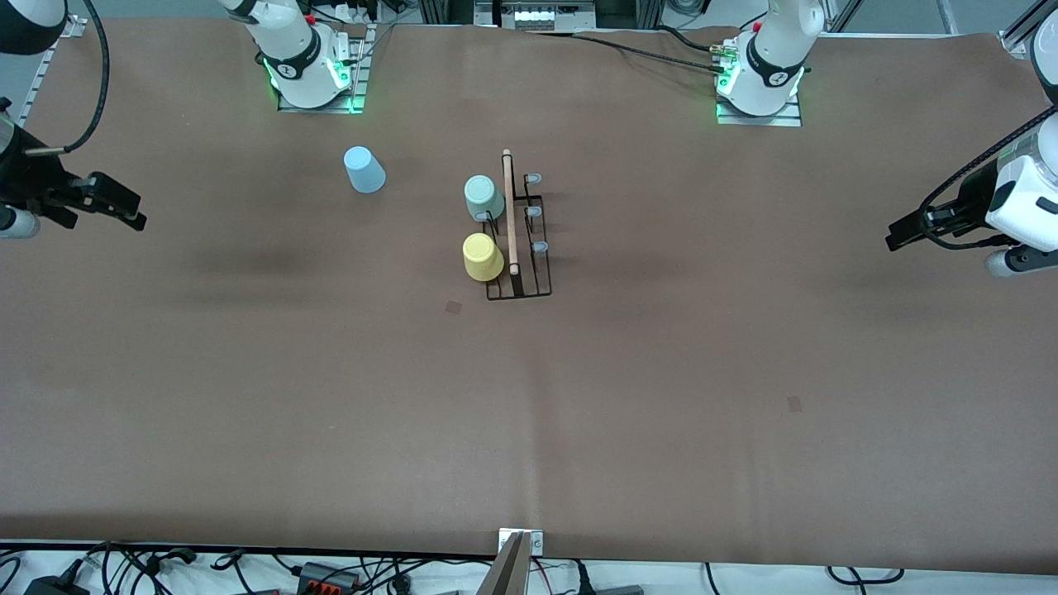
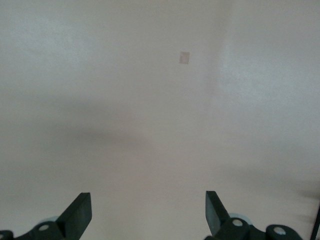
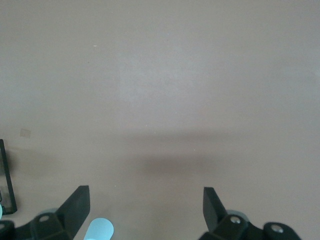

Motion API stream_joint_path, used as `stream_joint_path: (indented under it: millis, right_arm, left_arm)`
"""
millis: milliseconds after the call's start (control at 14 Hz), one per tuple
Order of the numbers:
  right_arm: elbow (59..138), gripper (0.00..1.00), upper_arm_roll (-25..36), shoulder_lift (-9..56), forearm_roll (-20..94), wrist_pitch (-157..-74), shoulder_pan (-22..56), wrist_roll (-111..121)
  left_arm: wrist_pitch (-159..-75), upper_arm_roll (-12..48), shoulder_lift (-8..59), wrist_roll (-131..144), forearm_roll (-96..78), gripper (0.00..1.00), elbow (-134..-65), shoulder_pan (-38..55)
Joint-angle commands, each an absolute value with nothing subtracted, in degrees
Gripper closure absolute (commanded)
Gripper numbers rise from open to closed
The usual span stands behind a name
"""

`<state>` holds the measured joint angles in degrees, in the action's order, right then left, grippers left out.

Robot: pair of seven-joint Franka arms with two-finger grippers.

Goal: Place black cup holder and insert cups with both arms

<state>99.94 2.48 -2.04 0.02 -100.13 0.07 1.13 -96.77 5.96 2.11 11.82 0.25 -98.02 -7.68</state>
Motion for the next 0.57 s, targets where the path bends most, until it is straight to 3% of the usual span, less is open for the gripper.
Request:
stream_joint_path:
  millis: [0, 500]
  right_arm:
    - [100.7, 0.0, 2.3, -3.1, -0.1, -99.0, -0.2, 2.5]
    - [100.9, 0.0, 2.3, -3.3, -0.1, -97.6, -0.1, 2.5]
  left_arm:
    - [-97.0, 6.2, 1.4, 10.4, -0.3, 0.0, -98.3, -8.1]
    - [-96.9, 6.1, 1.4, 10.5, -0.3, 0.0, -98.4, -8.1]
